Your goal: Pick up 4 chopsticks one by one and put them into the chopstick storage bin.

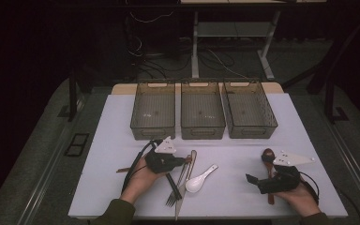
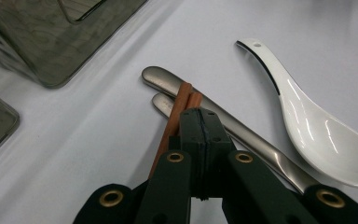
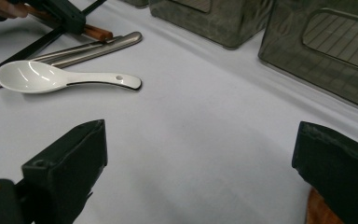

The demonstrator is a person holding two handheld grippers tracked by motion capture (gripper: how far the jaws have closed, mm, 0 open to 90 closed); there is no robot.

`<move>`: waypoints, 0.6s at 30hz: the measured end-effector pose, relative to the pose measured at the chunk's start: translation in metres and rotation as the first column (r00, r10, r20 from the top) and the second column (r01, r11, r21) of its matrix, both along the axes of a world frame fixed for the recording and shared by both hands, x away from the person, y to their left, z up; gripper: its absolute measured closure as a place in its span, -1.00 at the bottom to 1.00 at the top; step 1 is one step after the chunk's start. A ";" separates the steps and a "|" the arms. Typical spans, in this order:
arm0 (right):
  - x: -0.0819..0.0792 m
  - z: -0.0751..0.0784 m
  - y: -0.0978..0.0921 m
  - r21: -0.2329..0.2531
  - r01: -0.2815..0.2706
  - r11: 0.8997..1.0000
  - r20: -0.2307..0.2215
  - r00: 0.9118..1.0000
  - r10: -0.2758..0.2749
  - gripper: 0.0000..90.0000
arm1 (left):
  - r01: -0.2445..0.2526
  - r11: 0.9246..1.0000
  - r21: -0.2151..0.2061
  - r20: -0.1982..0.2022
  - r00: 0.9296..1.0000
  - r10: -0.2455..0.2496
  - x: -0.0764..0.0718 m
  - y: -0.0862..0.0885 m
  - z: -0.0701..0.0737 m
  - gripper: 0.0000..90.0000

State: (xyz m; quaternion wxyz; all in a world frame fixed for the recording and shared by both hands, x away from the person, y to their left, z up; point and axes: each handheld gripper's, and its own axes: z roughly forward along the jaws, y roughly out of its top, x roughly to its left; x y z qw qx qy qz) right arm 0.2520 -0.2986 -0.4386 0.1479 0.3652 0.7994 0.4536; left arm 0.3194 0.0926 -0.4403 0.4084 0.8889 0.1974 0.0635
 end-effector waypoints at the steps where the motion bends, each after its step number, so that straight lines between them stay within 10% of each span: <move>1: 0.001 -0.001 0.002 -0.006 -0.006 1.000 0.000 1.000 0.006 -0.94 | 0.000 1.000 0.003 0.001 1.000 0.000 0.000 0.000 0.000 0.98; 18: 0.001 -0.002 0.004 -0.021 -0.006 1.000 -0.012 1.000 0.005 -0.94 | -0.036 0.999 0.003 0.002 0.999 0.036 0.014 -0.001 -0.001 0.98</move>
